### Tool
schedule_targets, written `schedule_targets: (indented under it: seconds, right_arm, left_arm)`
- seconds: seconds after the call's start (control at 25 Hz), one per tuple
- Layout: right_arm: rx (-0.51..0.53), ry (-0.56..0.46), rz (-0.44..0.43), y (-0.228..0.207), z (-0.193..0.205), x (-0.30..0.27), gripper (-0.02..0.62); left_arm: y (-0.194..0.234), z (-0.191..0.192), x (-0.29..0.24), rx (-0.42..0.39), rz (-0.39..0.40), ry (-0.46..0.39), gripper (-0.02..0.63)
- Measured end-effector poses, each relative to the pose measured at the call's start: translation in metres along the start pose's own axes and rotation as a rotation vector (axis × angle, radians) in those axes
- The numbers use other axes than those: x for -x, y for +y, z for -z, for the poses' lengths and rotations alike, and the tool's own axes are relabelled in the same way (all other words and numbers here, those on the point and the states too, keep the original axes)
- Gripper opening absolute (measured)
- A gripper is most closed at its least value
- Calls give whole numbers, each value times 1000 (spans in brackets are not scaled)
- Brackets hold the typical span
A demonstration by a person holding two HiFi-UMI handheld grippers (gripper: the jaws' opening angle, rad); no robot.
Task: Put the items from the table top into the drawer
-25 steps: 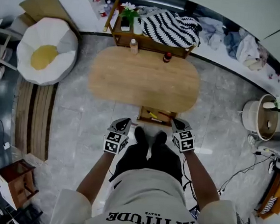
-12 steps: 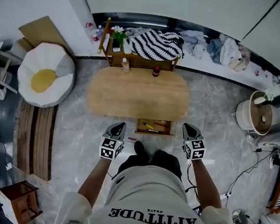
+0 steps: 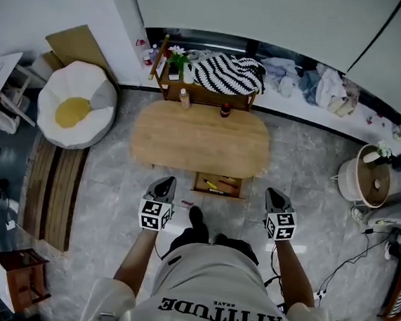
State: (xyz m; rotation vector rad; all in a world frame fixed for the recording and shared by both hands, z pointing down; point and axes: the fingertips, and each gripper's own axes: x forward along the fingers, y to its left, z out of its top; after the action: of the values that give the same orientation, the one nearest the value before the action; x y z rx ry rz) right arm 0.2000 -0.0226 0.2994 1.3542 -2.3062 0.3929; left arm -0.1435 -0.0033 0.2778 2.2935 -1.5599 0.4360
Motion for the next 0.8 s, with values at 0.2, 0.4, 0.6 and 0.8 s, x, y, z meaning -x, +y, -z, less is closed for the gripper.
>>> schedule_targets:
  seconds: [0.2,0.4,0.6,0.8]
  right_arm:
    - [-5,-23,-16,-7,16,38,20]
    - [-4,-47,-29,-11,31,75,20]
    - [2,-37,-32,-9,49,95,20]
    - [-1,-51,-16,0,45,108,20]
  left_arm:
    - [-32,10,25,22,-43,-21,21]
    - [-66,20,53,7,-59,-31,21]
    - [-81,37,81,3,-82,-23,21]
    - [-78,45,102,-16,-82,-16,21]
